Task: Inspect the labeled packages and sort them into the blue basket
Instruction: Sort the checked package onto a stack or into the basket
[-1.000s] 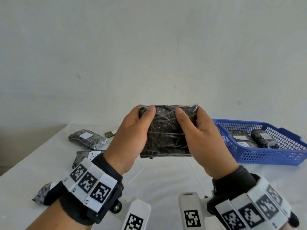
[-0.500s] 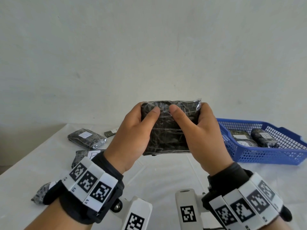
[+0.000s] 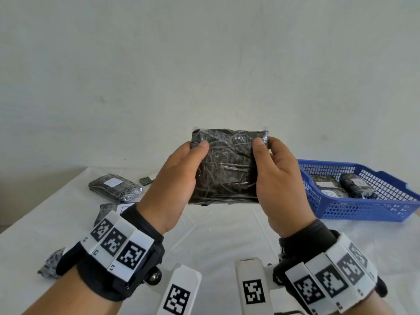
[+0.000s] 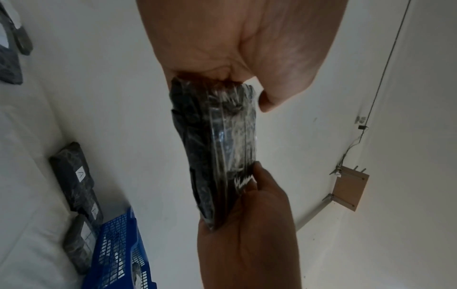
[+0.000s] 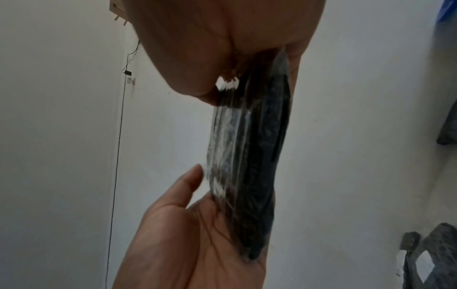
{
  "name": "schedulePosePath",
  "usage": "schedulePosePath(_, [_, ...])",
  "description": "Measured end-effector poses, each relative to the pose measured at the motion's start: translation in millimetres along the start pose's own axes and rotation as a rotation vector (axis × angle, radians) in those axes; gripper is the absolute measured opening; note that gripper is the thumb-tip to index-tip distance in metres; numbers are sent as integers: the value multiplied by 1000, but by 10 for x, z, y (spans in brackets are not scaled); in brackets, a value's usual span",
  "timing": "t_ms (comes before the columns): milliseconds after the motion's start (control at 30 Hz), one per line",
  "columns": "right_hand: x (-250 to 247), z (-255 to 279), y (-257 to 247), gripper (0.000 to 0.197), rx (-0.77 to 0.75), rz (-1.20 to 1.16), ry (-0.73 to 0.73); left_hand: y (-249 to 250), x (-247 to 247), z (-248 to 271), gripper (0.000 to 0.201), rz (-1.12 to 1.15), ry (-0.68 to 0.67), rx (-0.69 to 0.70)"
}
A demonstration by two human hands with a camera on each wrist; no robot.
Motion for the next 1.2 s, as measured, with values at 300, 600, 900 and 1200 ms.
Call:
schedulePosePath(300, [15,57,-145,37,-138,232,73,59,59,54,23,-137,12,127])
schedulePosePath(600, [-1,32,-59,72,-68,172,101,80,64,55,31,-149,-14,122])
schedulePosePath(900, [-39,11,-92,33,-123,37,105,115,68,59,26,-78,1,125])
schedulePosePath(1200, [-77,41,-81,47,-106,13,143,137,72,71,33,-4,48,106])
Point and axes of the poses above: each hand's wrist, its own z-axis away from the middle knuckle, its own x-axis out of the palm, y = z × x, the point moved 6 cm from there along -z, towards the middle knuckle, and after that the axes turned 1 degree about z, right-handed, at the moved point
